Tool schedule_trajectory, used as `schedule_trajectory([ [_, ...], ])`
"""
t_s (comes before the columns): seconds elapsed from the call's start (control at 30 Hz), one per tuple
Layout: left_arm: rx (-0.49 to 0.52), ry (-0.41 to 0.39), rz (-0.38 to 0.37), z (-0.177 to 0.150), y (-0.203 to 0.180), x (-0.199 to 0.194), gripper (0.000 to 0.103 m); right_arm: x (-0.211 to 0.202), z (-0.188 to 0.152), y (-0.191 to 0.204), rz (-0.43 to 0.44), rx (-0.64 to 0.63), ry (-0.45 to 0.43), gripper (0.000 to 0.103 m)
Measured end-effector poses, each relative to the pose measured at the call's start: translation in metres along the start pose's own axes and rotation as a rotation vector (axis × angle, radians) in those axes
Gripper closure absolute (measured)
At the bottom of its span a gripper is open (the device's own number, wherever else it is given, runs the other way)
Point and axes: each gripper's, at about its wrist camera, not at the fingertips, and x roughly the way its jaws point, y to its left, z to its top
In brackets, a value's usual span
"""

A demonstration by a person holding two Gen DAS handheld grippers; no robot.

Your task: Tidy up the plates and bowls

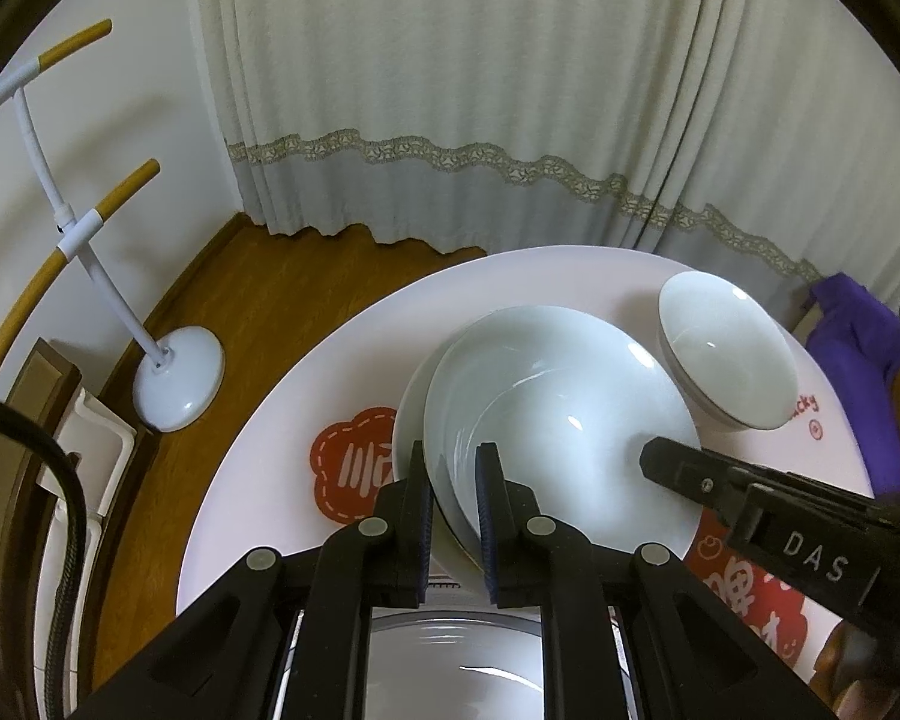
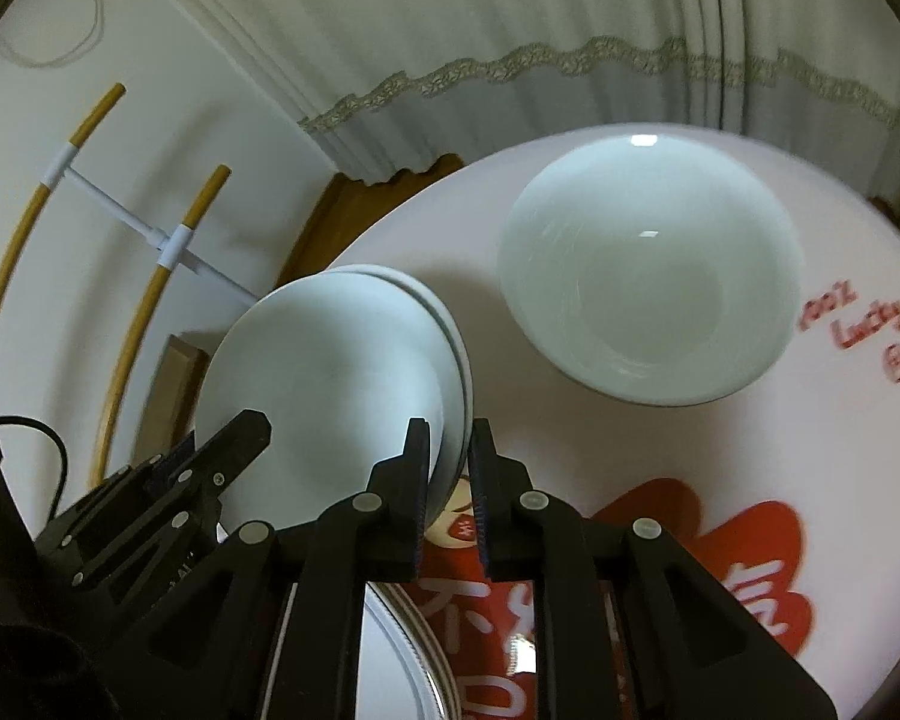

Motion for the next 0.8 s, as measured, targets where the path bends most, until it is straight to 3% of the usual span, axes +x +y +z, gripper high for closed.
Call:
schedule_trajectory([
  [0.8,-0.018,-0.023,-0.011,-0.008,0.012,-0.02,0.089,-0.002,-0.001,-0.002,0.014,-0.006,-0.016,0.091],
])
